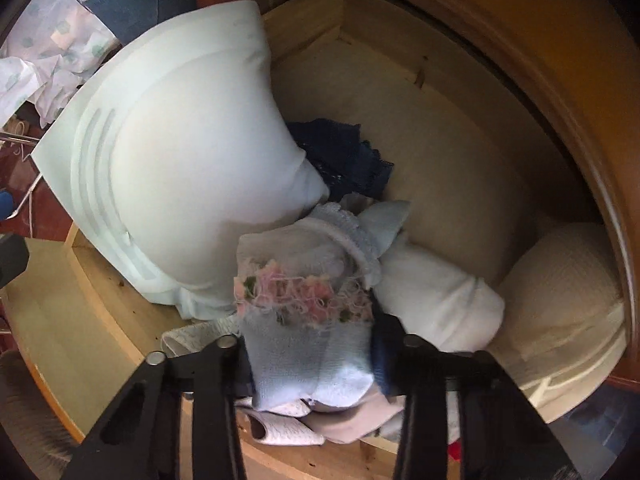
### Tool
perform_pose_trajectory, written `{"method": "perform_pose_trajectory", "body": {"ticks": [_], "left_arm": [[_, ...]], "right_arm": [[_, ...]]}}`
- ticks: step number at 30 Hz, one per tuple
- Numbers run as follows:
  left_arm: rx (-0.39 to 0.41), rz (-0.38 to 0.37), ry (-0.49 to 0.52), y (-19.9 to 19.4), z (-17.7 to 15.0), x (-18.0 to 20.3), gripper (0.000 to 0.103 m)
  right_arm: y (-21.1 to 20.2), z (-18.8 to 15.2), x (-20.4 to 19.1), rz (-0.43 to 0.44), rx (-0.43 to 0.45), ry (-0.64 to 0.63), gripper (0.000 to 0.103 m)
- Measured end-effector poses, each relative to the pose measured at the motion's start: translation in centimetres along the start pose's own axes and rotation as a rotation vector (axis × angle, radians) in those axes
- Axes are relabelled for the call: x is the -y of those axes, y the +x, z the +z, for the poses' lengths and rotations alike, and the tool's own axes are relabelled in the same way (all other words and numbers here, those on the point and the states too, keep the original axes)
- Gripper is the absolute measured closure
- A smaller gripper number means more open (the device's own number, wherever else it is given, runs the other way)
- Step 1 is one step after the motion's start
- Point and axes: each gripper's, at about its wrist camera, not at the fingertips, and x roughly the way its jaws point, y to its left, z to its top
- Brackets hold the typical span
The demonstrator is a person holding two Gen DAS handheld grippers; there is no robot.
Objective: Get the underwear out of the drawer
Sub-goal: 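Grasp the light blue sock with pink floral trim with the right gripper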
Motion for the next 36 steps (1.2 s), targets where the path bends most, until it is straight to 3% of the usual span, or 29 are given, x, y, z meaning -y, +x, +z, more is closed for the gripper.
{"method": "perform_pose_trajectory", "body": {"ticks": [15, 21, 27, 29, 36], "left_arm": [[0.000, -0.016, 0.050, 0.2, 0.4, 0.6, 0.040], [0.006, -0.011, 0.206, 0.4, 1.3, 3.2, 0.040], [-0.038, -0.093, 0.328, 1.3, 3.3, 5.6, 0.040], [-0.037, -0.088, 0.367, 1.5, 4.0, 6.3, 0.029], [-0.086, -0.077, 0.500, 3.4, 5.3, 8.7, 0.025]], "right_arm": [[-6.1, -4.5, 4.9, 0.056, 0.114, 0.197, 0.075], [-7.3, -9.1, 7.3, 0.073, 0.138, 0.349, 0.075], [-7.8, -12.5, 8.8, 0.150, 0.154, 0.479, 0.075], [-7.7, -13.1, 9.0, 0.173, 0.158, 0.510, 0.075], [-7.4, -13.9, 9.2, 0.208, 0.158, 0.547, 0.075]]}}
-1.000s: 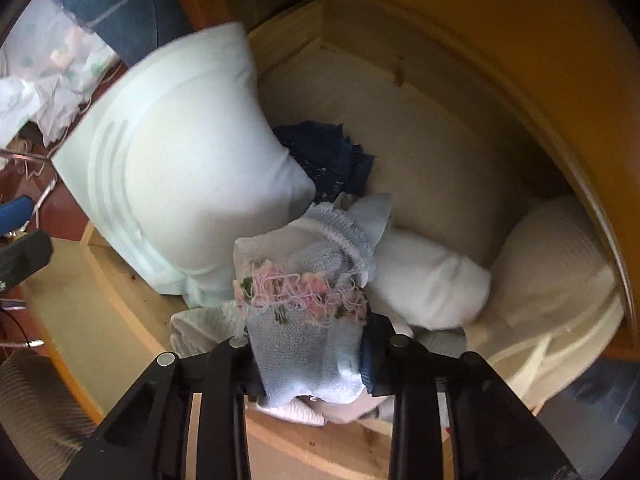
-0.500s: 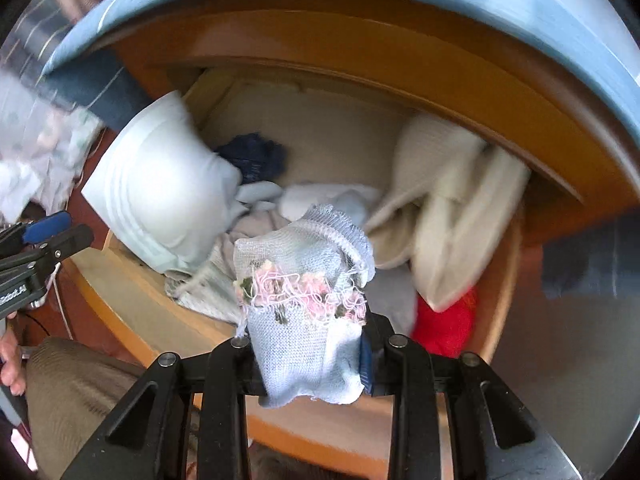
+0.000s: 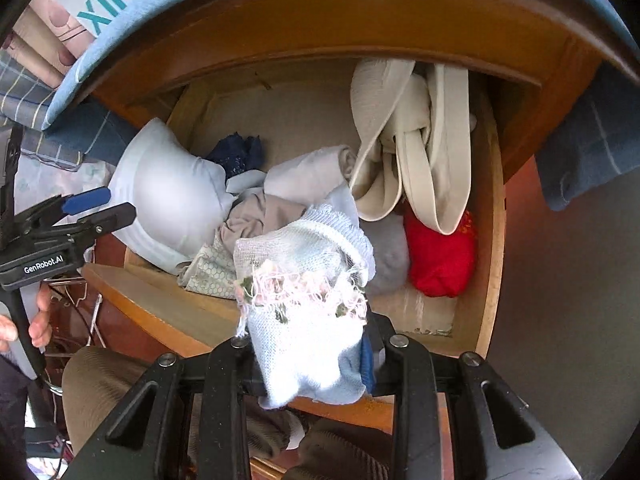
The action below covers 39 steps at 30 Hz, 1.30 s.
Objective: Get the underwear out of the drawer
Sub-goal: 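Grasp the light blue sock with pink floral trim with the right gripper, then grasp the white padded bra with the left gripper and lift it out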
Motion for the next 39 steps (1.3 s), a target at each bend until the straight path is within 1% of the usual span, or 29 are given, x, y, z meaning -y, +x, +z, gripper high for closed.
{"method": "perform_pose_trajectory", "body": {"ticks": [4, 8, 16, 19, 28, 30, 32, 33, 35, 36, 37, 39], "left_arm": [[-0.046, -0.019, 0.038, 1.3, 0.2, 0.6, 0.025], [-0.081, -0.003, 0.052, 2.6, 0.9, 1.0, 0.024], [-0.141, 0.046, 0.073, 4.8, 2.0, 2.0, 0.022], [-0.160, 0.055, 0.061, 5.7, 2.3, 2.0, 0.022], [-0.179, 0.073, 0.033, 7.7, 2.7, 2.4, 0.023], [-0.192, 0.076, 0.026, 7.9, 2.7, 2.3, 0.030], [-0.220, 0.077, 0.023, 8.7, 2.9, 2.0, 0.059], [-0.233, 0.071, 0.015, 9.0, 2.8, 1.8, 0.061], [-0.231, 0.060, 0.005, 9.1, 2.7, 1.5, 0.072], [-0.231, 0.056, 0.003, 9.0, 2.8, 1.5, 0.075], [-0.227, 0.050, 0.003, 8.9, 2.7, 1.5, 0.080], [-0.212, 0.050, 0.010, 8.4, 2.5, 1.6, 0.085]], "right_arm": [[0.0, -0.1, 0.6, -0.013, 0.015, 0.039, 0.075], [-0.1, -0.2, 1.1, -0.002, 0.012, 0.066, 0.075], [0.2, -0.1, 1.0, 0.015, 0.002, 0.081, 0.074], [0.3, -0.2, 1.1, 0.024, 0.000, 0.085, 0.074], [0.2, -0.2, 1.2, 0.036, -0.003, 0.097, 0.073], [0.3, -0.2, 1.2, 0.035, -0.005, 0.096, 0.073], [0.5, -0.2, 1.1, 0.034, -0.006, 0.095, 0.073], [0.5, -0.2, 1.1, 0.035, -0.006, 0.095, 0.073], [0.5, -0.2, 1.1, 0.033, -0.007, 0.094, 0.073], [0.5, -0.2, 1.1, 0.034, -0.007, 0.094, 0.073], [0.5, -0.2, 1.1, 0.033, -0.006, 0.095, 0.073], [0.5, -0.2, 1.1, 0.034, -0.007, 0.095, 0.073]]}}
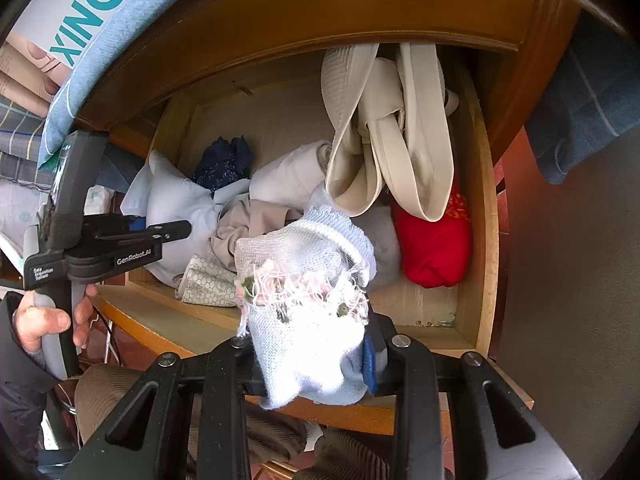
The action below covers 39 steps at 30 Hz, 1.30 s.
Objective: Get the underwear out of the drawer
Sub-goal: 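Grasp the white padded bra with the left gripper and lift it out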
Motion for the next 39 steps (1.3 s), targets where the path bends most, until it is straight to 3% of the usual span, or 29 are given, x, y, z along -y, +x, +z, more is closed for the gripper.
{"method": "perform_pose_trajectory", "body": {"ticks": [5, 23, 39], "left_arm": [[0.046, 0.002, -0.001, -1.5, -1.1, 0.1, 0.089], [0.233, -0.018, -0.087, -10.2, -4.7, 0.0, 0.090], [0.377, -0.091, -0.102, -18.3, -6.7, 0.6, 0.090]], "right_arm": [[0.0, -0.1, -0.1, -0.004, 0.000, -0.004, 0.073], [-0.2, -0.1, 0.0, -0.009, 0.010, 0.006, 0.073], [-0.3, -0.2, 0.0, -0.012, 0.012, 0.005, 0.073]]}}
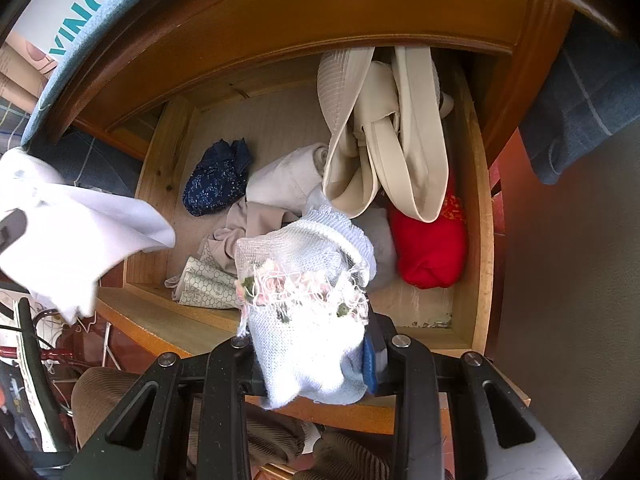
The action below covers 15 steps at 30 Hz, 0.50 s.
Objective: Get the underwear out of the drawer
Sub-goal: 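Grasp the white padded bra with the left gripper and lift it out, then carry the white bra over the white box and release it inside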
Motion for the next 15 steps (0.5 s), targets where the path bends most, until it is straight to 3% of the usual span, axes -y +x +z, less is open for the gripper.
{"method": "perform_pose_trajectory", "body": {"ticks": [15], "left_arm": [[0.145, -0.061, 0.021, -10.2, 2.6, 0.9, 0.090]], "right_arm": [[0.0, 0.0, 0.1, 0.004, 0.001, 0.004, 0.073]]}}
